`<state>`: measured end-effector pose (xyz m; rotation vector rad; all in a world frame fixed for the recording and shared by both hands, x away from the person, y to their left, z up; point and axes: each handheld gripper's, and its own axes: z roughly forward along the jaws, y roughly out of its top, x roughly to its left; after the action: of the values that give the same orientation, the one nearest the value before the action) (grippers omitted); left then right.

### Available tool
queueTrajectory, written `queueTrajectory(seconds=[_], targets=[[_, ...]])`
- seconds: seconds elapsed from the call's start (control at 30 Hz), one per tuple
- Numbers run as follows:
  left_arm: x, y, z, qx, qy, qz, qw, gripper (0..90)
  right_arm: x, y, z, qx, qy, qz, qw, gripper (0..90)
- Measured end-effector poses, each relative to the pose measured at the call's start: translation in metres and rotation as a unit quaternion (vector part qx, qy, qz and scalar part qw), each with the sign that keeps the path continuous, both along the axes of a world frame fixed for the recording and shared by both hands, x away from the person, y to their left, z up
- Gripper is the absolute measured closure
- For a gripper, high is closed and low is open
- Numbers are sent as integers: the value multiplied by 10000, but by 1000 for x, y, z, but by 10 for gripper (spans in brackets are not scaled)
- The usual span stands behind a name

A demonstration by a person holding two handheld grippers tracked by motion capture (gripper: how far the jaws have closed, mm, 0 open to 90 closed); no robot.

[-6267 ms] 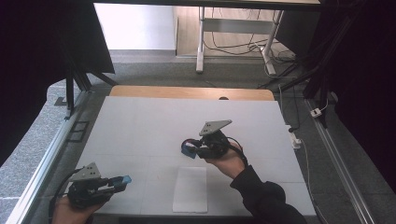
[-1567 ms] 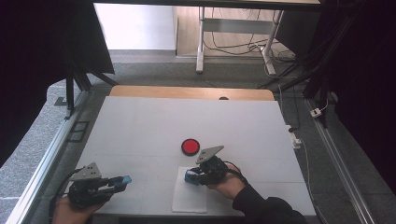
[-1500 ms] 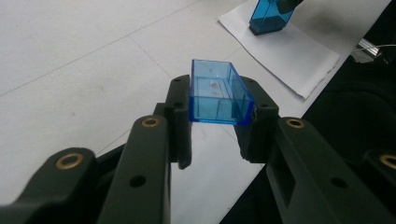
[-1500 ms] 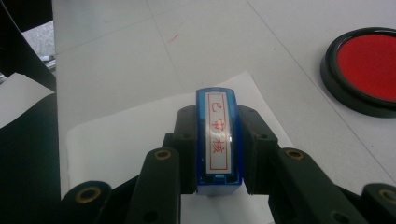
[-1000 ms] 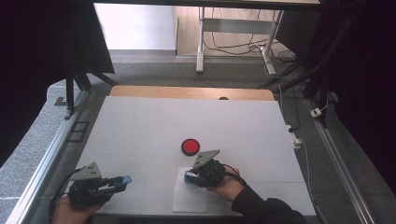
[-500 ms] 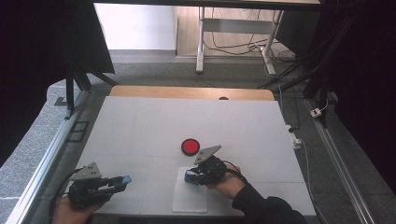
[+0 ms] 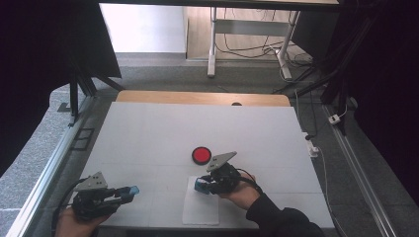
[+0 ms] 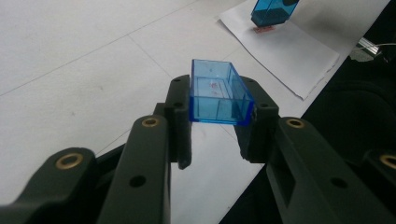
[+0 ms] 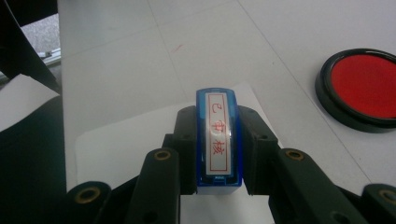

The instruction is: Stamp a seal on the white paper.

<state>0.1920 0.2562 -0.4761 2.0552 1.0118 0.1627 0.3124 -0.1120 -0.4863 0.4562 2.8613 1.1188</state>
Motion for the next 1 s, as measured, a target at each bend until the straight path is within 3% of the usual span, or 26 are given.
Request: queueTrajectory(seconds=[0.4,1.0], targets=[[0,0,0,-22,4,-19,10000,683,-2,-7,18,375,-12,-89,9993,713],[0,1,0,-44,13,-41,10000,683,-5,-20,48,839,-277,-79,9961,713]])
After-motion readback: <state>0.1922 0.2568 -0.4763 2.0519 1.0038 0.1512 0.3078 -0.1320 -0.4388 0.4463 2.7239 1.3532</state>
